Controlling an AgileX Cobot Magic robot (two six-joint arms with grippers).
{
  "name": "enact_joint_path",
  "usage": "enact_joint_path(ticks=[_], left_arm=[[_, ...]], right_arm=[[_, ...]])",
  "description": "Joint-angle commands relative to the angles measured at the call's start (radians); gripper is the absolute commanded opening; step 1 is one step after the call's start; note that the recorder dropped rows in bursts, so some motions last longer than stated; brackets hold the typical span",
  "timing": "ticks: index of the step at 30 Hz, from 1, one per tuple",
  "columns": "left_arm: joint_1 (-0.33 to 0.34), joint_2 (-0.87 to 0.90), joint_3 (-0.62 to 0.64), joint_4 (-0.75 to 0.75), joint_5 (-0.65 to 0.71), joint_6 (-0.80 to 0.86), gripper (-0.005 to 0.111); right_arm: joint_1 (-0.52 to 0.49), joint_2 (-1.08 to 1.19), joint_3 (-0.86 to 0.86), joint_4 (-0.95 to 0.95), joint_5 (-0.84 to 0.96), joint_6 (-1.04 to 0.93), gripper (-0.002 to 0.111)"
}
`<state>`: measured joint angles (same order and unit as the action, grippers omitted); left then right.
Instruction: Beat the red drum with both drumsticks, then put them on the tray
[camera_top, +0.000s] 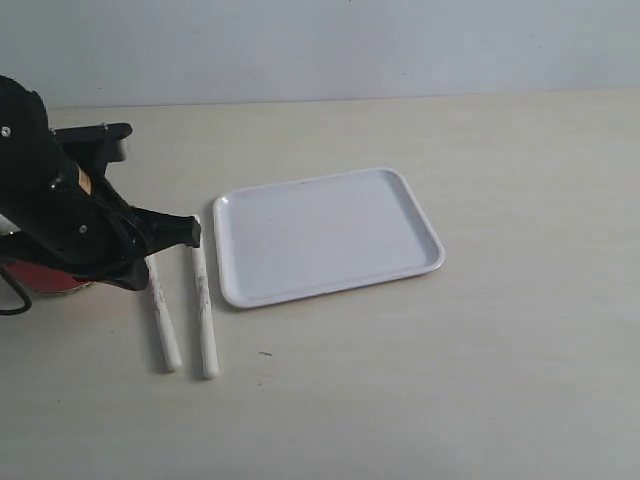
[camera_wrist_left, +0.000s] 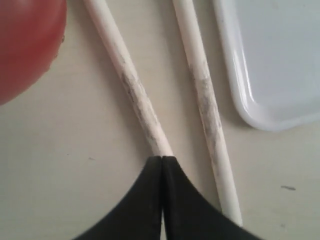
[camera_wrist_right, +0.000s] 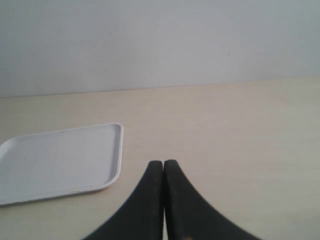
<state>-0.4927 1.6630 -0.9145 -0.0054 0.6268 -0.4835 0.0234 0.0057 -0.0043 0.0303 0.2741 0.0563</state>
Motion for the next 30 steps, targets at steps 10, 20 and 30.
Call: enact_joint_path(ticks=[10,20,30], left_arm=[[0.005,0.159,0.006,-0.011,-0.151,-0.128,0.058],[0.005,0.204,0.006,-0.002,-0.293,-0.204,0.050],[0.005,0.215,0.006,0.005,-0.297,-0.204,0.051]], right_arm=[[-0.007,-0.006,0.004,-0.002,-0.007,-0.003,0.000],[-0.007,-0.006,0.004,-0.002,-0.007,-0.003,0.000],[-0.007,-0.006,0.004,-0.002,-0.007,-0.003,0.000]])
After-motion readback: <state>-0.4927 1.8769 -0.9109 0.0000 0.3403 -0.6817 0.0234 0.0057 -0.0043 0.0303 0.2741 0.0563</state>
